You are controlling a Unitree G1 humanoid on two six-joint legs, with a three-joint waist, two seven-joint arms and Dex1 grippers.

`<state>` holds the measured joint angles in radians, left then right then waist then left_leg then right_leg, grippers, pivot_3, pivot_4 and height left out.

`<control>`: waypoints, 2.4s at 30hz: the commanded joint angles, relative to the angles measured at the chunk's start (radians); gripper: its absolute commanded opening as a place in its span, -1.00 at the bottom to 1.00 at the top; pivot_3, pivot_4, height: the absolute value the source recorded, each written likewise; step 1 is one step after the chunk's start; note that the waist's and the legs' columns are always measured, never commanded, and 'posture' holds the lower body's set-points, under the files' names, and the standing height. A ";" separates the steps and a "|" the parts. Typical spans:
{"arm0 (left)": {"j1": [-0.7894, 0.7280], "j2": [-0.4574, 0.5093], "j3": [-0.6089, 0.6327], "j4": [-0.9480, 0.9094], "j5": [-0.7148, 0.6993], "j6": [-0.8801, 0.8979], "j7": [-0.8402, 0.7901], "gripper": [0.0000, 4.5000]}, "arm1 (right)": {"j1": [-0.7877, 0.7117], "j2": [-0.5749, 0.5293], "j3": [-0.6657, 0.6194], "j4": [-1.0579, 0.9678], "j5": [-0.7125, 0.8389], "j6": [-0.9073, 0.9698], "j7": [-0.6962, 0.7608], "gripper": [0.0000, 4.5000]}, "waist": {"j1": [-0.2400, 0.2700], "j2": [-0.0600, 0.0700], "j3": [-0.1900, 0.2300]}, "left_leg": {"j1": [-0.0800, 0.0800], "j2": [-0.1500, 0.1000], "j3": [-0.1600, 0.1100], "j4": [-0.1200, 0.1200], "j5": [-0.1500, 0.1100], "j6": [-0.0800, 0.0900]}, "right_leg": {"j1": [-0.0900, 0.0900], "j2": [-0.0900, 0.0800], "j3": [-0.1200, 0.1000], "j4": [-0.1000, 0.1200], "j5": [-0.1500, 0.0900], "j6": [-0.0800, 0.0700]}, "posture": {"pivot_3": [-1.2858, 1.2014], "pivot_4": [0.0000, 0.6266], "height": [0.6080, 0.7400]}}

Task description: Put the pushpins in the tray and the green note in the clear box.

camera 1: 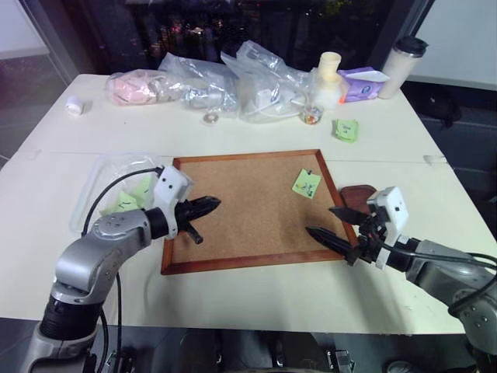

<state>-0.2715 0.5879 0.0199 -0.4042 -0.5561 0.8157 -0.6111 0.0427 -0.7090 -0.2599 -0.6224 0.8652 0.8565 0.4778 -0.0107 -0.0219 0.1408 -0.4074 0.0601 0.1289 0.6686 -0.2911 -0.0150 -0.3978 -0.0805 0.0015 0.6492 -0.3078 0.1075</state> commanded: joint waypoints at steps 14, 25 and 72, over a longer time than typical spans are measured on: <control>-0.214 -0.032 -0.217 0.259 0.178 -0.184 -0.151 -0.98 | -0.302 0.097 0.088 0.277 -0.222 -0.121 -0.091 1.00 | -0.003 0.000 0.000 | 0.001 -0.001 0.003 0.001 0.000 -0.001 | 0.000 0.001 0.000 0.001 0.000 0.000 | 0.03 -0.52 0.95; -0.265 -0.038 -0.356 0.469 0.320 -0.273 -0.303 -0.98 | -0.615 0.203 0.261 0.828 -0.515 -0.408 0.024 1.00 | -0.003 0.001 0.000 | -0.002 0.000 0.005 0.000 0.001 -0.001 | -0.003 0.001 0.000 0.000 0.000 0.000 | 0.03 -0.52 0.95; -0.182 -0.062 -0.339 0.420 0.371 -0.228 -0.311 -1.00 | -0.661 0.328 0.120 1.003 -0.615 -0.680 0.007 -0.96 | -0.008 0.006 0.000 | 0.001 0.001 0.005 0.000 0.001 -0.002 | -0.001 0.001 0.000 0.001 0.000 0.000 | 0.03 -0.52 0.95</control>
<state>-0.4853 0.5189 -0.2678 -0.0009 -0.2041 0.5488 -0.8954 -0.6043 -0.3757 -0.1160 0.4253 0.2366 0.1958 0.4944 -0.0189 -0.0162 0.1409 -0.4069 0.0611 0.1341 0.6688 -0.2901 -0.0166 -0.3985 -0.0799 0.0011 0.6503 -0.3077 0.1076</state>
